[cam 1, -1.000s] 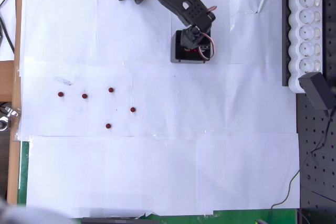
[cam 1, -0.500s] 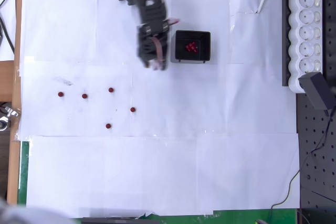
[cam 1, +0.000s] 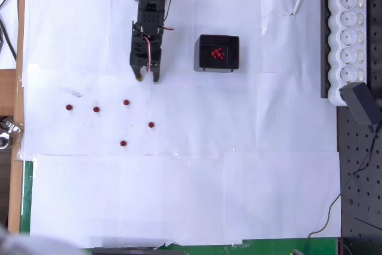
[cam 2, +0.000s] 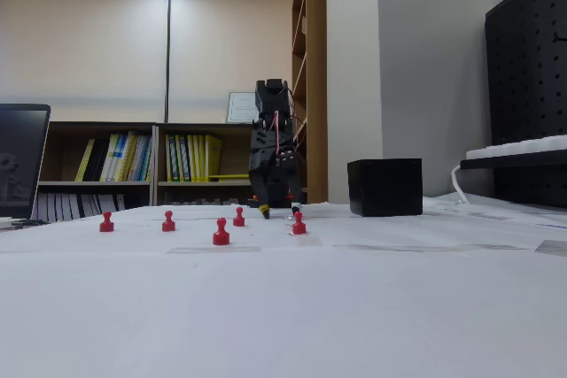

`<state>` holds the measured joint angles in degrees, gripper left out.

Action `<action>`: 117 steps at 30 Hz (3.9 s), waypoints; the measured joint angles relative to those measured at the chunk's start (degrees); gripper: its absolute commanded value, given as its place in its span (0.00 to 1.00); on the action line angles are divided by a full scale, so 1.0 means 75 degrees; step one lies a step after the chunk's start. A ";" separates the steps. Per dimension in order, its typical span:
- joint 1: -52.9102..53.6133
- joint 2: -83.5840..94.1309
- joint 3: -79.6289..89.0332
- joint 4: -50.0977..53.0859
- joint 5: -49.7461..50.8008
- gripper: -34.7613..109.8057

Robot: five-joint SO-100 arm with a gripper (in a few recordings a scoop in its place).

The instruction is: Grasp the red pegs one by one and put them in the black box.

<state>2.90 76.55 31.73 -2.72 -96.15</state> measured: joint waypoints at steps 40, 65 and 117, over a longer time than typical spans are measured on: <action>0.1113 0.3340 0.1652 -0.3141 0.0223 0.35; 0.1008 0.2004 0.3023 0.1512 -0.0176 0.24; -0.6234 0.2426 0.8930 1.1215 -0.5684 0.34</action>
<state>-43.86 94.75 98.70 81.39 -138.78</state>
